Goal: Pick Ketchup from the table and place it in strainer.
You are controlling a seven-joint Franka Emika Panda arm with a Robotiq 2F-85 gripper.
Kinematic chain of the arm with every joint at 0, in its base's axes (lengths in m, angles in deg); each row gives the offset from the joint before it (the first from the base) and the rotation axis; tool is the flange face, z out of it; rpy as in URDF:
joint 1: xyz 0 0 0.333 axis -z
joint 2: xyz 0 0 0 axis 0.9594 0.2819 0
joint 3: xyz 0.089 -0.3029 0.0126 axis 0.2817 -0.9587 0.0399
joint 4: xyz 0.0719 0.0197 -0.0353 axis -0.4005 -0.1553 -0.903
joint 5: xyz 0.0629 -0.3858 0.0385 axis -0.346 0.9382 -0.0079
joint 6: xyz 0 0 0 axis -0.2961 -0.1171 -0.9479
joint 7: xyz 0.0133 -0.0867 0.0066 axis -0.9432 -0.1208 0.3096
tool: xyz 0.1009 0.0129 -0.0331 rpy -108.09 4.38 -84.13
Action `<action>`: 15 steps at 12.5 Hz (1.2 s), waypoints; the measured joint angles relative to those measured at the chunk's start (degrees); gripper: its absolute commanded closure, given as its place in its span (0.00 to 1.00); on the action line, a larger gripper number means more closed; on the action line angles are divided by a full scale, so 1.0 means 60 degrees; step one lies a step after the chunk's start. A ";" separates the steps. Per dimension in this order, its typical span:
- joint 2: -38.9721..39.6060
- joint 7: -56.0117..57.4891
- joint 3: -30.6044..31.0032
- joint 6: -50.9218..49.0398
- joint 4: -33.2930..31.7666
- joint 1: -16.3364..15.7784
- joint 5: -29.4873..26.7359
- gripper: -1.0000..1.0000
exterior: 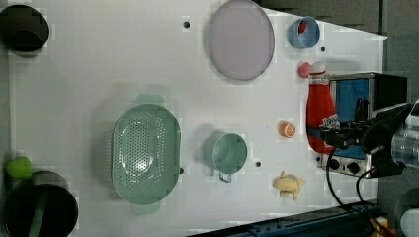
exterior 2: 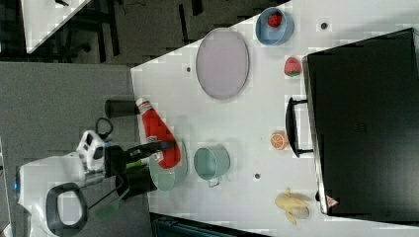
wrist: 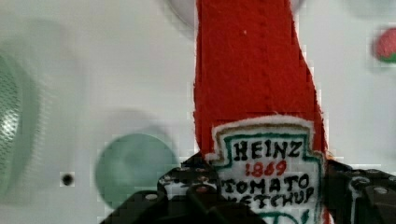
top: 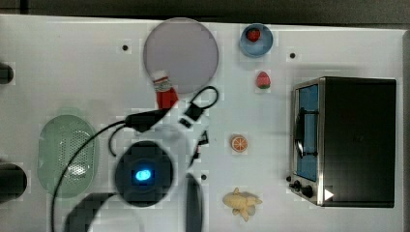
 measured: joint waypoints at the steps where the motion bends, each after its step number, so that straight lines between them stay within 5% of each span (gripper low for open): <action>1: 0.0042 -0.0448 0.0413 -0.0098 0.0075 -0.0055 -0.0068 0.38; 8: 0.2205 -0.4157 0.3161 0.1567 0.0168 -0.0870 -0.0759 0.38; 15: 0.4883 -0.6714 0.4094 0.4467 0.0168 -0.1016 -0.0663 0.38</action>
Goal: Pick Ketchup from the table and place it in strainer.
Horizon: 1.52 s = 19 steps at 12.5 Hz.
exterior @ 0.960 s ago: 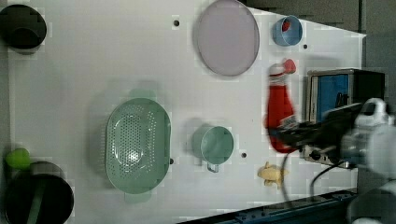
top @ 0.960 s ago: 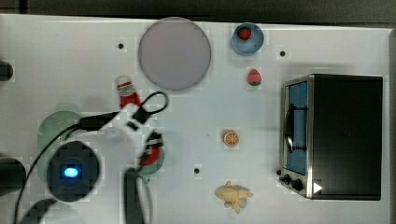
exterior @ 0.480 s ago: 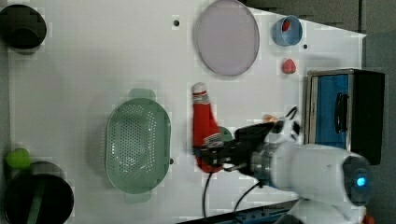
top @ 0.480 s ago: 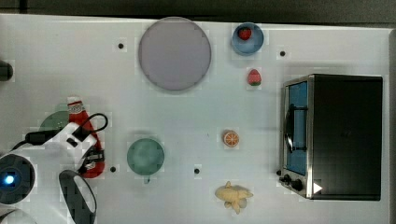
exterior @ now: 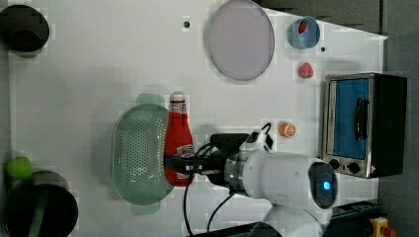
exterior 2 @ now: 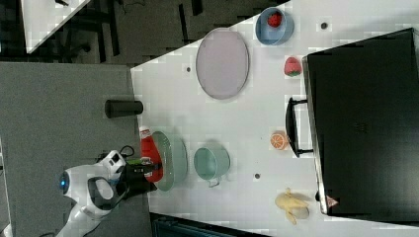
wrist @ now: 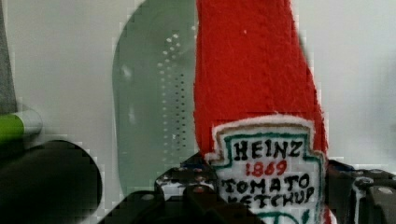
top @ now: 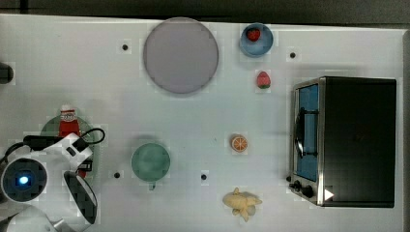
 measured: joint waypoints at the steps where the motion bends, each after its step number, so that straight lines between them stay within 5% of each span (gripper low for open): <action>1: 0.0391 -0.0154 0.0042 0.0140 0.0000 -0.0003 0.0009 0.35; 4: 0.1353 -0.0371 0.0037 0.0569 0.0056 -0.0037 -0.0022 0.03; 5: 0.1498 -0.0426 0.0009 0.0681 0.0037 -0.0042 -0.0029 0.00; 10: 0.0887 -0.0551 -0.0042 0.0504 0.0075 0.0110 -0.0043 0.00; 14: -0.1113 -0.0561 -0.0364 -0.0662 0.0951 0.0855 -0.0062 0.00; 19: -0.2588 -0.0562 -0.2618 -0.4523 0.3255 0.1754 -0.0537 0.00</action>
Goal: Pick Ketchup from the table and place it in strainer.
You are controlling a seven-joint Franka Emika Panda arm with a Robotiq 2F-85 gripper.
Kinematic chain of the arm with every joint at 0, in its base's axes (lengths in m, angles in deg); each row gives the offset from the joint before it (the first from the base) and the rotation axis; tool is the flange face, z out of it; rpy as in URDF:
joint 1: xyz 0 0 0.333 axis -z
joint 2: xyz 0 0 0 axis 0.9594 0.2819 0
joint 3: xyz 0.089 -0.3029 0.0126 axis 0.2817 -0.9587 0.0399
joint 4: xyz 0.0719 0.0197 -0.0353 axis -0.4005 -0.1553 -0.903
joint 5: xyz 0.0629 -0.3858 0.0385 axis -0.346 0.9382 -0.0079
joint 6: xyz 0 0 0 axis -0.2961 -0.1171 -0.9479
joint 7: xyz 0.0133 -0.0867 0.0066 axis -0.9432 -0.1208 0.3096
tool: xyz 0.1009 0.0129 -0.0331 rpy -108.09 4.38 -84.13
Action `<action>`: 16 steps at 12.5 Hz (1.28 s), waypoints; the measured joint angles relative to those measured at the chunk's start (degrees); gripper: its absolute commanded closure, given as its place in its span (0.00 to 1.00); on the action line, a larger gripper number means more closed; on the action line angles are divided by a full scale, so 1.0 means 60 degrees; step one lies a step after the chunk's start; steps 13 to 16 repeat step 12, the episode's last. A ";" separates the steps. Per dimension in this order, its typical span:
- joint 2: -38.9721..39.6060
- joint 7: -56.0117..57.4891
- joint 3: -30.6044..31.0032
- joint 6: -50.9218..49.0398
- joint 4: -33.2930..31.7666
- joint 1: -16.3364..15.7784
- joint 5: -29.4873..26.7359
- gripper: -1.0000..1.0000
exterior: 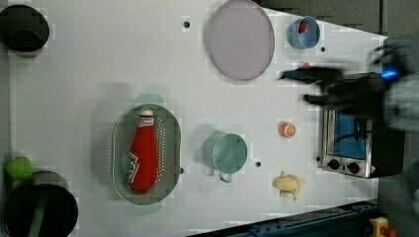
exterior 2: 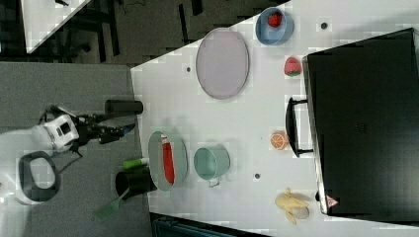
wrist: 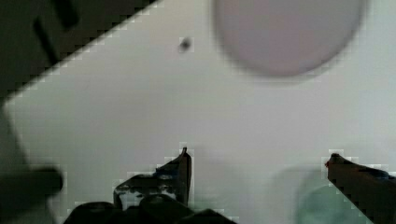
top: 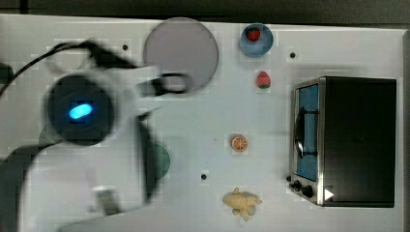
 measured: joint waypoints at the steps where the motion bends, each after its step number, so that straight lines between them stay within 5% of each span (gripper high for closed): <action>1: -0.0118 0.0000 -0.0578 -0.0832 0.0326 0.0247 0.0016 0.00; 7: -0.0057 0.0000 -0.3129 -0.4006 0.2042 0.1545 0.1728 0.00; 16: -0.0125 -0.0550 -0.2644 -0.4041 0.2359 0.1484 0.1867 0.00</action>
